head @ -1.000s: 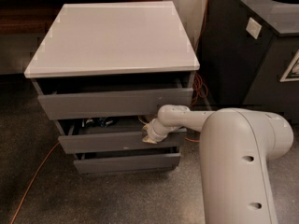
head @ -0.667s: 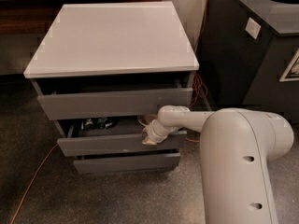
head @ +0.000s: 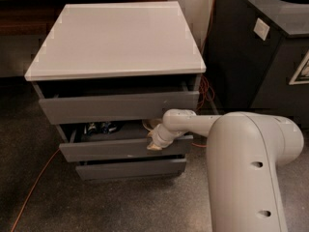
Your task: Pick blue chip bag from middle drawer and place on counter
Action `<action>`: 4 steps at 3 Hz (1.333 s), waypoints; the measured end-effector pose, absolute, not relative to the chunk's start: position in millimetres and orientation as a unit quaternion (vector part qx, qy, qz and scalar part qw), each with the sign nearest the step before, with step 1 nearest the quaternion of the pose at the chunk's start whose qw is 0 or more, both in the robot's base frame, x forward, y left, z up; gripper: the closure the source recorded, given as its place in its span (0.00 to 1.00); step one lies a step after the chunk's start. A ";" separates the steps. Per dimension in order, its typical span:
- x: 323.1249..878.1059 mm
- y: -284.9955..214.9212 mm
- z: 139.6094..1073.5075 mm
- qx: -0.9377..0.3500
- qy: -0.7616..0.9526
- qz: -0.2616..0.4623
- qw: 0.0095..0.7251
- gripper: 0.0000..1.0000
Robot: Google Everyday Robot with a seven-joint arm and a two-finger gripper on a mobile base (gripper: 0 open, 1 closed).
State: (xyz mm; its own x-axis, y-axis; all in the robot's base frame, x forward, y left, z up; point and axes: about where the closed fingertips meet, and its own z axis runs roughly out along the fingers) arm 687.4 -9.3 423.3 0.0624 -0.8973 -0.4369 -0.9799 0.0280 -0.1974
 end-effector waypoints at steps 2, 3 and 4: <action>667.0 -8.1 428.0 -0.685 0.680 0.105 0.241 1.00; 667.0 -8.1 428.0 -0.685 0.680 0.105 0.241 1.00; 635.8 -3.3 432.5 -0.676 0.681 0.123 0.253 1.00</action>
Offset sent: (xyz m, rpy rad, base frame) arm -0.1912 0.0112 0.0502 0.3320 0.0708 -0.0428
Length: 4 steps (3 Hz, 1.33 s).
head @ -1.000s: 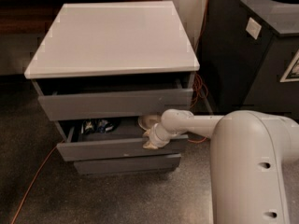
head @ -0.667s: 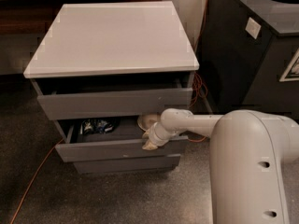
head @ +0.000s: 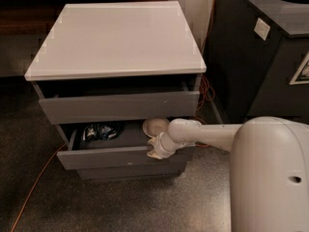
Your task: Pick blue chip bag from middle drawer and place on counter
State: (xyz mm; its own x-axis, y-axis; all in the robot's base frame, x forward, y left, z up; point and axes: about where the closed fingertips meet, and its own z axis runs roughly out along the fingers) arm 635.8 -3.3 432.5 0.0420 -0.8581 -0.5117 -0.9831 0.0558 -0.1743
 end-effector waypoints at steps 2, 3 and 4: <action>634.6 -3.1 432.8 -0.675 0.681 0.124 0.254 1.00; 610.0 2.2 436.9 -0.670 0.680 0.137 0.266 1.00; 603.7 3.5 440.6 -0.668 0.679 0.140 0.269 1.00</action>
Offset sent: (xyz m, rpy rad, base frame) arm -0.1855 0.0301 0.0387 0.2734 -0.0020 -0.0277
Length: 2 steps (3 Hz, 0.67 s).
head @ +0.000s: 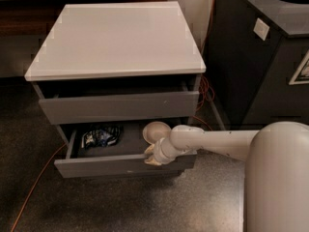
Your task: Pick blue chip bag from middle drawer and place on counter
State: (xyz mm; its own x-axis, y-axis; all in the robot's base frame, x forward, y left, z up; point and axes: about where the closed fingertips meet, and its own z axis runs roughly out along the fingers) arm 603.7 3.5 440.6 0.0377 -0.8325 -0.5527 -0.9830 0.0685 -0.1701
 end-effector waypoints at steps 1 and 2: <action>603.7 3.5 441.2 -0.668 0.679 0.140 0.269 1.00; 584.0 7.4 445.1 -0.661 0.680 0.151 0.279 1.00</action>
Offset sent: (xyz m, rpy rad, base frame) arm -0.1736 0.0288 0.0410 0.2758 0.0290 -0.0786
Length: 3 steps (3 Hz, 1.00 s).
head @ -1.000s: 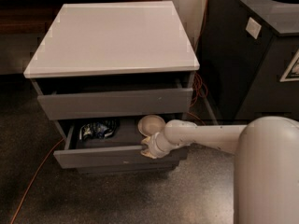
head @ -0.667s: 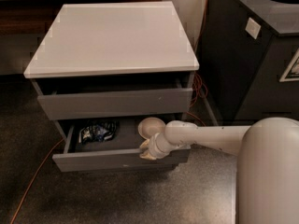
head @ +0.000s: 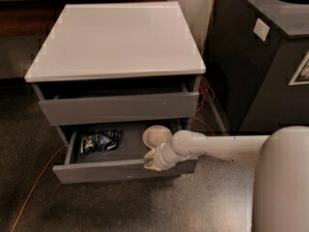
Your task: Pick blue chip bag from middle drawer and place on counter
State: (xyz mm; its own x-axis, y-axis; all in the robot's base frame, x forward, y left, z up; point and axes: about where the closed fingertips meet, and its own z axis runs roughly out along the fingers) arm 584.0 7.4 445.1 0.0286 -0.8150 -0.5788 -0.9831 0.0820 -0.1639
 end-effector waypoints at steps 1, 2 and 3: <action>584.6 7.3 445.1 -0.661 0.680 0.150 0.279 1.00; 584.6 7.3 445.1 -0.661 0.680 0.151 0.279 1.00; 559.8 10.9 451.1 -0.654 0.678 0.161 0.294 1.00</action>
Offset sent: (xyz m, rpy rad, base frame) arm -0.1600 0.0185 0.0444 0.2574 -0.0454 -0.0445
